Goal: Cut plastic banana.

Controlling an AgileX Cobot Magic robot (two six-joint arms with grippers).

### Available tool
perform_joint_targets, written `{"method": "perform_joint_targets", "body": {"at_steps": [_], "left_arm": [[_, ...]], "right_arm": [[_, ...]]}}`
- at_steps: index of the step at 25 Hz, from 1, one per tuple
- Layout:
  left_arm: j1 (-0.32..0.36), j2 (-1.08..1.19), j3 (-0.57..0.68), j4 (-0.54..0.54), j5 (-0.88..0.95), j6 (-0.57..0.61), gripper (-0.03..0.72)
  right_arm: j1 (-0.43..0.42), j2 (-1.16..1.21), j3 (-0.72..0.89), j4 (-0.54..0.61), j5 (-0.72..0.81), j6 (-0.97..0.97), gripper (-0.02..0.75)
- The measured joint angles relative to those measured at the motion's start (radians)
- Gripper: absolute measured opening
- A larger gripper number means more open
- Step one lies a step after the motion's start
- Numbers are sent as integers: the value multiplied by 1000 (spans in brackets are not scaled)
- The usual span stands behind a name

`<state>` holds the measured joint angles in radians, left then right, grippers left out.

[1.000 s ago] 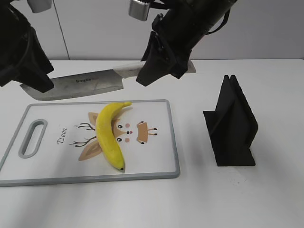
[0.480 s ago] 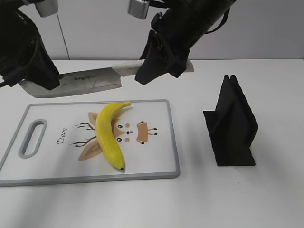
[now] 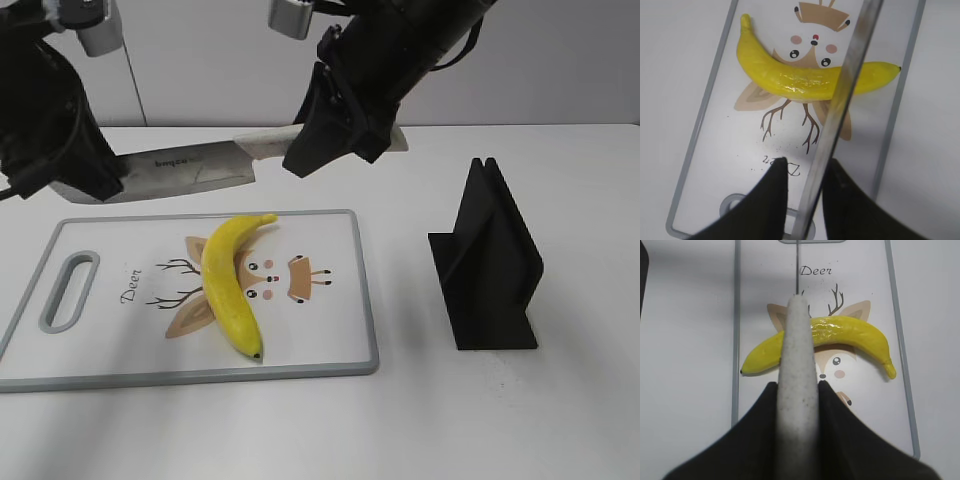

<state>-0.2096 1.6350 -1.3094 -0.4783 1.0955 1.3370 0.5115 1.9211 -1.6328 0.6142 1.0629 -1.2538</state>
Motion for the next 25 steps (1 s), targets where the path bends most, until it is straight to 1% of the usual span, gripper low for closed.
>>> {"method": "perform_joint_targets", "body": {"at_steps": [1,3,5,8,13,18,22,25], "left_arm": [[0,0,0,0,-3,0,218],[0,0,0,0,-1,0,85],[0,0,0,2,12,13,28],[-2,0,0,4,12,26,13],[-8,4,1,-1,-1,27,12],[-20,26,1,6,-8,17,11],[-42,56,1,15,-34,4,7],[-53,65,2,16,-80,-17,8]], "right_arm": [[0,0,0,0,-1,0,183],[0,0,0,1,-4,0,183],[0,0,0,0,-8,-7,183],[0,0,0,-23,-9,-9,183],[8,30,-7,-140,1,67,183],[24,60,-7,-201,-9,84,183],[38,78,-7,-290,-14,111,182],[52,104,-8,-381,-27,165,182]]}}
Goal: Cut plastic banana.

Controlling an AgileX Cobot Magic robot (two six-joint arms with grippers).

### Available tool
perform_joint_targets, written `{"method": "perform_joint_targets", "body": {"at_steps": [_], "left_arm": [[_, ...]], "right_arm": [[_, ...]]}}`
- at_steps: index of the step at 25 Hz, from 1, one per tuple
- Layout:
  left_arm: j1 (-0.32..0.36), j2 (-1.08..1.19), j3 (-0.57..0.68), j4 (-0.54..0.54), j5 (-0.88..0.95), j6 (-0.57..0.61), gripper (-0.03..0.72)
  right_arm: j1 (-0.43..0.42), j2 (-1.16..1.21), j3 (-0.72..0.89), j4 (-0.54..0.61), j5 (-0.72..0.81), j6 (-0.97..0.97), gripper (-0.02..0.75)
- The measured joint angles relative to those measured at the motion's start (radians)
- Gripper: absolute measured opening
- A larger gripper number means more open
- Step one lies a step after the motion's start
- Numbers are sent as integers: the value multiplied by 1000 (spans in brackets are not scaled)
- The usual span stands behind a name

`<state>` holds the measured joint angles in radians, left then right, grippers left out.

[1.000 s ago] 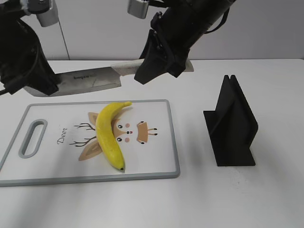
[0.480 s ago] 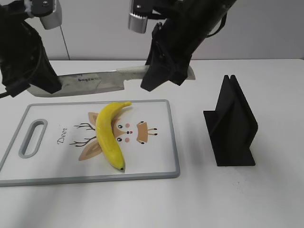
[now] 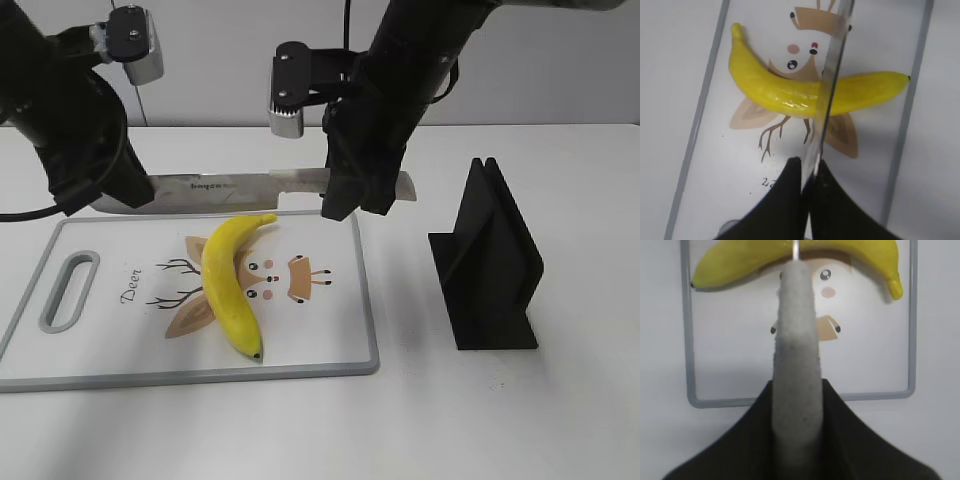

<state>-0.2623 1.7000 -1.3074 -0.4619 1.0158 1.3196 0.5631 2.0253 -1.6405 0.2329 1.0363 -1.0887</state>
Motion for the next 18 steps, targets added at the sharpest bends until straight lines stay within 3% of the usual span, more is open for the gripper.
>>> {"method": "perform_joint_targets", "body": {"at_steps": [18], "left_arm": [[-7,122,10,-34,-43,-20,8]], "right_arm": [[6,72,-5,-84,-13,33,182]]}}
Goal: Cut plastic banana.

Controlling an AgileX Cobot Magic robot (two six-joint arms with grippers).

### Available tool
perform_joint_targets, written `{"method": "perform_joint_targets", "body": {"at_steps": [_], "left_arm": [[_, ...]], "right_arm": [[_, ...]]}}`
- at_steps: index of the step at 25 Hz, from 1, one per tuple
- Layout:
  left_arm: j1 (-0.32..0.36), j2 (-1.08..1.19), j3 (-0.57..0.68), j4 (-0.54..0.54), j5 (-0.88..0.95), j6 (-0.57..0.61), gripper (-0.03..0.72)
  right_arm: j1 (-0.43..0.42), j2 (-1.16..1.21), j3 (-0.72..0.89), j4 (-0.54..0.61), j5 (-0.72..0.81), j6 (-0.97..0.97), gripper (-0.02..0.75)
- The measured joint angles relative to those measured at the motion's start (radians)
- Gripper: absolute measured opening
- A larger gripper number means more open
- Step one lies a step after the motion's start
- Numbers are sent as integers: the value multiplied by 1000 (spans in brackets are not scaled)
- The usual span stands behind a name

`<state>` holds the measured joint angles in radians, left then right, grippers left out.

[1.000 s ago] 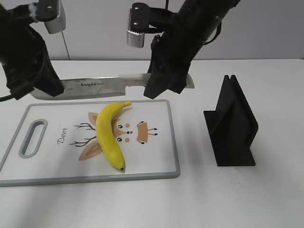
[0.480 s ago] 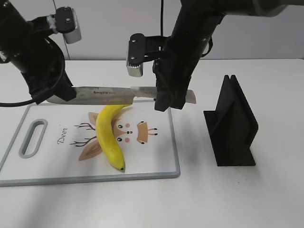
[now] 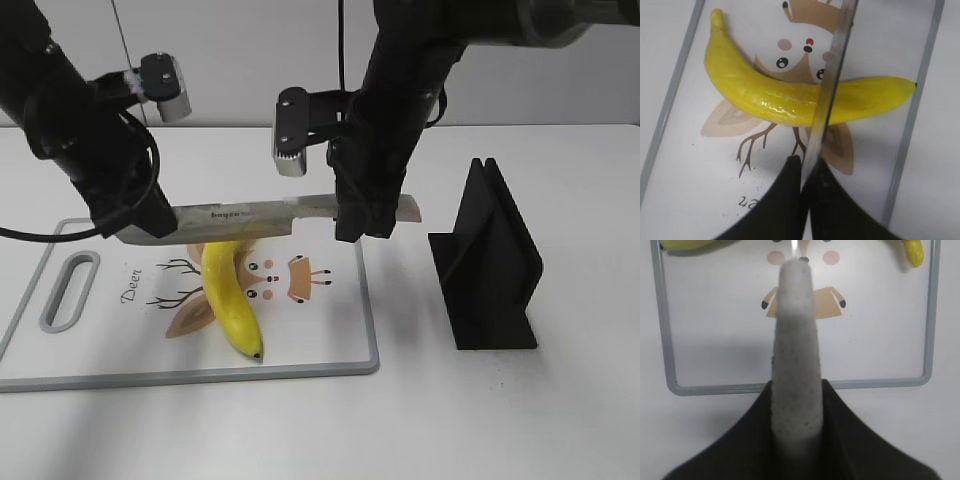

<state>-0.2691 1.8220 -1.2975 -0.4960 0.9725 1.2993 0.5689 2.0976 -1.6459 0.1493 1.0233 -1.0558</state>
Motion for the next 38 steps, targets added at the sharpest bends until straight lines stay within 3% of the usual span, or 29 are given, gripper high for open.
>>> {"method": "perform_joint_targets", "body": {"at_steps": [7,38], "left_arm": [[-2,102,82,-20,-156,9,14],[1,124,93,-62,-179,15,16]], "right_arm": [[-1,115,-5,-14,-61,-5,183],[-9,152,-16,1,-86,-17,195]]}}
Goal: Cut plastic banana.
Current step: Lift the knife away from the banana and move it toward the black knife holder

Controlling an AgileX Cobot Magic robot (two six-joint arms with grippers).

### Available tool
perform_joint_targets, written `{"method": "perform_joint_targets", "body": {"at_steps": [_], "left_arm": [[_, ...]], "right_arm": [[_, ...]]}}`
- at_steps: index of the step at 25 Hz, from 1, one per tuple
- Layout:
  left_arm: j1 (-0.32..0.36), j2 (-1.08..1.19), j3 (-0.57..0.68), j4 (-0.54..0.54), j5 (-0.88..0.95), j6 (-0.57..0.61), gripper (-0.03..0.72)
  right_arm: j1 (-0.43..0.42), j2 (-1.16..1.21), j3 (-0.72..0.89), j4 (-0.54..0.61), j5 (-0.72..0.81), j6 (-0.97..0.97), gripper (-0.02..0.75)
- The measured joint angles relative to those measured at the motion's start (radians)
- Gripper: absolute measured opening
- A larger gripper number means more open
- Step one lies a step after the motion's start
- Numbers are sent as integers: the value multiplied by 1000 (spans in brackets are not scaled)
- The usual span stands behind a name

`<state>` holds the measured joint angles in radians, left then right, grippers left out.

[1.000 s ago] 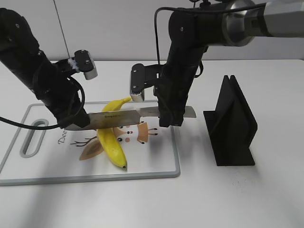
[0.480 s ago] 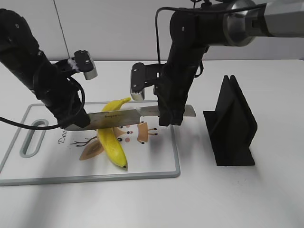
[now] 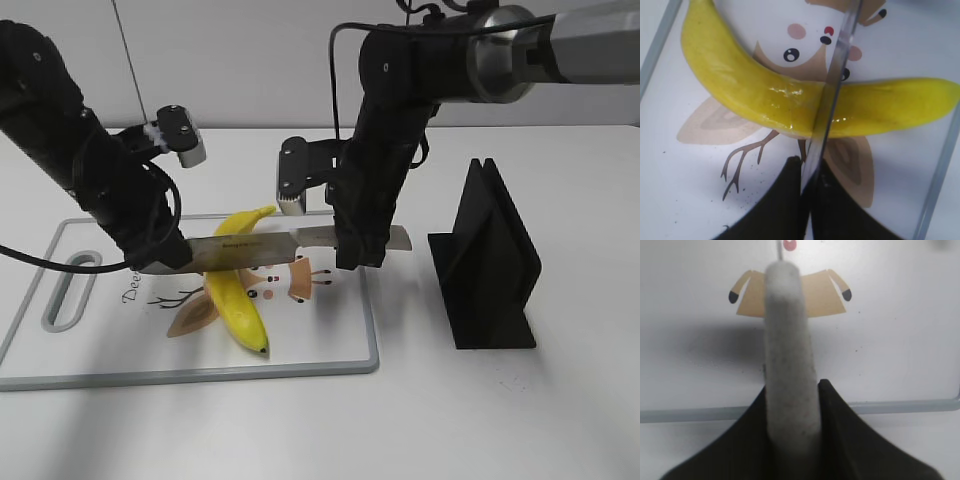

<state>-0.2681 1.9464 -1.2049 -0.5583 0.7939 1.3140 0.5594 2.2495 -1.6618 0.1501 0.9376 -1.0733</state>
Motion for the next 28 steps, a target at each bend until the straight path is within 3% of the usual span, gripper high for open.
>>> {"method": "perform_joint_targets", "body": {"at_steps": [17,28], "left_arm": [[0,-24,35,-15,-40,3,17],[-6,-170,75,62,-90,-9,16]], "right_arm": [[0,-6,-1,-5,-13,-2,201],[10,-107,17,6,-37,2,197]]}}
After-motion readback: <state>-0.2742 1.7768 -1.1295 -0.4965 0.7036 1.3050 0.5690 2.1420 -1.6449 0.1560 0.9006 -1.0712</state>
